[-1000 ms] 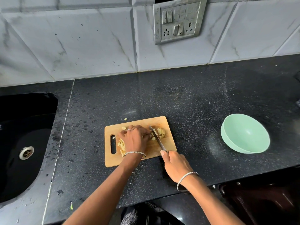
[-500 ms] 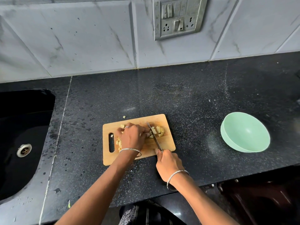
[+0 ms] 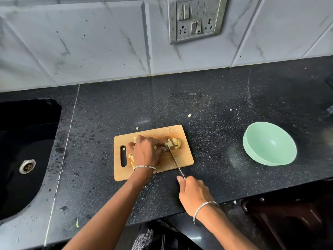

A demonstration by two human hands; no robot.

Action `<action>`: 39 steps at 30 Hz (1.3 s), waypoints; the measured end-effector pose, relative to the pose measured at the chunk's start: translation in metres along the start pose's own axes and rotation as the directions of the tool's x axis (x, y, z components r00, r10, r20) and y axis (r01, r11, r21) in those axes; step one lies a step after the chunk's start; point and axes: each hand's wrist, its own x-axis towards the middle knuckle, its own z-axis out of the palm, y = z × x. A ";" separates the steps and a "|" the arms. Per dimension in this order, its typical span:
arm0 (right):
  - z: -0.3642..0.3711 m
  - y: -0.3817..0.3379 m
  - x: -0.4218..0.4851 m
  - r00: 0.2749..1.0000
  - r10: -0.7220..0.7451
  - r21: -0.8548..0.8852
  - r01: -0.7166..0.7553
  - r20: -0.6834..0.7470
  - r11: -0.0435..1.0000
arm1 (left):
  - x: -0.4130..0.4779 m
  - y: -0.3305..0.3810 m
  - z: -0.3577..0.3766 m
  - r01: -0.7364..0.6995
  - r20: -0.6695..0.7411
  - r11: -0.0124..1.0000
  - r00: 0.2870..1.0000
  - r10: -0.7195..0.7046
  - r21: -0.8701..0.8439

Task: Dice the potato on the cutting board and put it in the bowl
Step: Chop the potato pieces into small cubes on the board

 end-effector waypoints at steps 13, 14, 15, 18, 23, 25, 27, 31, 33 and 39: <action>-0.010 0.002 0.003 0.998 -0.055 0.017 0.055 -0.036 0.998 | -0.009 0.005 -0.003 -0.047 -0.002 0.997 0.999 0.047 0.069; -0.009 0.002 0.004 0.998 -0.050 0.012 0.051 -0.035 0.999 | -0.009 0.004 -0.003 -0.045 0.000 0.997 0.999 0.045 0.059; -0.008 0.002 0.004 0.998 -0.045 0.007 0.046 -0.033 0.999 | -0.008 0.003 -0.001 -0.043 0.002 0.998 0.999 0.043 0.045; -0.007 0.004 0.004 0.998 -0.043 -0.028 0.041 -0.050 0.999 | -0.006 0.001 0.004 -0.050 0.017 0.998 0.999 0.049 0.032; -0.004 0.003 0.006 0.997 -0.042 -0.062 0.038 -0.069 0.997 | -0.002 -0.002 0.008 -0.042 0.038 0.999 0.998 0.043 -0.034; -0.002 0.001 0.009 0.998 -0.037 -0.063 0.033 -0.055 0.997 | -0.001 -0.002 0.008 -0.047 0.043 0.998 0.998 0.048 -0.033; -0.002 0.001 0.011 0.999 -0.030 -0.054 0.028 -0.038 0.998 | -0.001 -0.001 0.008 -0.054 0.041 0.998 0.998 0.055 -0.009; -0.002 0.003 0.015 0.999 0.006 0.030 -0.007 0.037 1.000 | -0.004 0.002 0.011 -0.025 0.005 0.999 1.000 0.025 0.021; -0.002 0.003 0.016 0.998 0.014 0.050 -0.018 0.062 0.999 | -0.007 0.003 0.013 0.015 -0.023 0.999 1.000 -0.014 0.037; 0.005 -0.001 0.000 0.999 -0.032 -0.039 0.030 -0.040 0.999 | -0.009 0.008 0.016 0.109 -0.070 0.991 0.992 -0.104 0.077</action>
